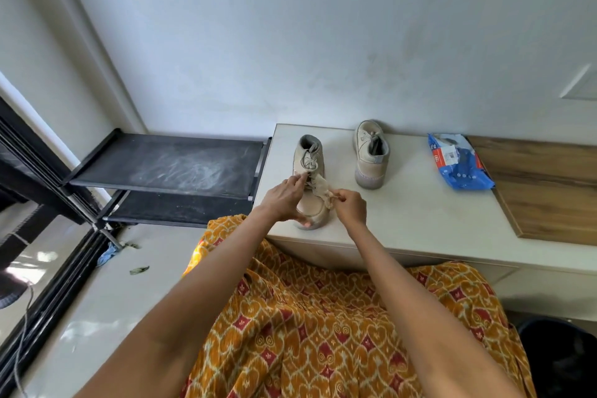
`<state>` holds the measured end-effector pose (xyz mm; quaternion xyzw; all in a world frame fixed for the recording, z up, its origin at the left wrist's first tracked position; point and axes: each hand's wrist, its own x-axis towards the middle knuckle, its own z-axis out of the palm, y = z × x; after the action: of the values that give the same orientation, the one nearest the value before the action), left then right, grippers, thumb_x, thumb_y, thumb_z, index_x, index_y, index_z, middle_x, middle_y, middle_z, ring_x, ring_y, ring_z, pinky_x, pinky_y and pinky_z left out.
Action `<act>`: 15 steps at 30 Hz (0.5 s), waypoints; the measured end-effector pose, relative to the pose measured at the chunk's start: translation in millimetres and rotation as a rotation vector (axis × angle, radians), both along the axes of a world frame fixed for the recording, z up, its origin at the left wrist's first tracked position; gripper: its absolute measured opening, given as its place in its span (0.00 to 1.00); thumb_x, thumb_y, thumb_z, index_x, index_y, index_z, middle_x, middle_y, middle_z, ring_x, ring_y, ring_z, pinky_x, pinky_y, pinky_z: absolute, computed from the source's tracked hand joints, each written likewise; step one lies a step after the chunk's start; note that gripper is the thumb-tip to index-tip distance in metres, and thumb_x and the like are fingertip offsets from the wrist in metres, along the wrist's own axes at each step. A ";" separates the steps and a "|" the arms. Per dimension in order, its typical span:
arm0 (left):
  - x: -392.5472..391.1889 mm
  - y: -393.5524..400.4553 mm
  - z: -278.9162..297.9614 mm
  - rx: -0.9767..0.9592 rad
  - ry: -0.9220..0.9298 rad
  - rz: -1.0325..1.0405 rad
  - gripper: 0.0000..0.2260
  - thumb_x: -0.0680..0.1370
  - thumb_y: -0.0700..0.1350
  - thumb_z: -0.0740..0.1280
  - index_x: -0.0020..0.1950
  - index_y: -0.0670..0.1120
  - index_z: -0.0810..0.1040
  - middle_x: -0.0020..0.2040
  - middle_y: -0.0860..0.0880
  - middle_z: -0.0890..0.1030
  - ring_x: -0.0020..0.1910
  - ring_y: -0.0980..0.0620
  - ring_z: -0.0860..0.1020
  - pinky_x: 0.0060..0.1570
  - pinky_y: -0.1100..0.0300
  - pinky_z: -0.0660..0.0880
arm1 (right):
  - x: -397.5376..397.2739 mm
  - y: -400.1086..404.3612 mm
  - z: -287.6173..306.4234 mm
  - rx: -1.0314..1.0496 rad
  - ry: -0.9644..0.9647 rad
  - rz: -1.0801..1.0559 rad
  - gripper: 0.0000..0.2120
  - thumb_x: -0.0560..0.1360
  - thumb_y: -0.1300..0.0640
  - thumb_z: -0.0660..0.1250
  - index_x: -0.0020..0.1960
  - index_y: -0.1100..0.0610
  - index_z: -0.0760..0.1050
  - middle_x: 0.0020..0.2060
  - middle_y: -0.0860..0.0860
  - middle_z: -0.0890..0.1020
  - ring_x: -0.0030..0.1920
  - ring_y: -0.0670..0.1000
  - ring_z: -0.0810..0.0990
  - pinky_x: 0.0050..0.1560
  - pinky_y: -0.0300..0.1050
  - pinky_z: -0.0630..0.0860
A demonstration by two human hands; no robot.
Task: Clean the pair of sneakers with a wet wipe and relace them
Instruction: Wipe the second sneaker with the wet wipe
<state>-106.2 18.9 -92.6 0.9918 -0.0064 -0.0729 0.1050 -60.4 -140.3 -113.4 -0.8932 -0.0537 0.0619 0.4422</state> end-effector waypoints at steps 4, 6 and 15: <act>7.1 -7.7 -5.4 -0.049 -0.002 0.077 0.54 0.65 0.56 0.76 0.77 0.40 0.43 0.75 0.40 0.55 0.72 0.42 0.61 0.65 0.47 0.66 | -2.3 11.5 -0.5 -0.035 -0.007 -0.019 0.11 0.76 0.60 0.65 0.56 0.57 0.81 0.54 0.55 0.83 0.55 0.57 0.80 0.47 0.40 0.71; 9.9 -7.0 -5.2 -0.055 -0.003 0.070 0.54 0.65 0.56 0.76 0.77 0.41 0.43 0.73 0.39 0.58 0.70 0.41 0.63 0.64 0.48 0.67 | -18.9 17.3 -3.7 0.030 -0.060 -0.101 0.13 0.76 0.64 0.63 0.56 0.57 0.81 0.54 0.54 0.83 0.56 0.55 0.80 0.48 0.38 0.72; 10.3 1.2 -4.8 -0.070 0.031 0.055 0.55 0.65 0.56 0.76 0.77 0.44 0.41 0.76 0.41 0.54 0.73 0.43 0.59 0.69 0.47 0.64 | -60.3 14.5 -11.9 0.218 -0.047 -0.147 0.12 0.75 0.66 0.64 0.56 0.59 0.81 0.53 0.54 0.83 0.54 0.52 0.81 0.46 0.29 0.69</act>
<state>-96.0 20.1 -97.4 0.9861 0.0199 -0.0850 0.1417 -120.7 -125.8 -125.2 -0.8426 -0.0052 0.0021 0.5385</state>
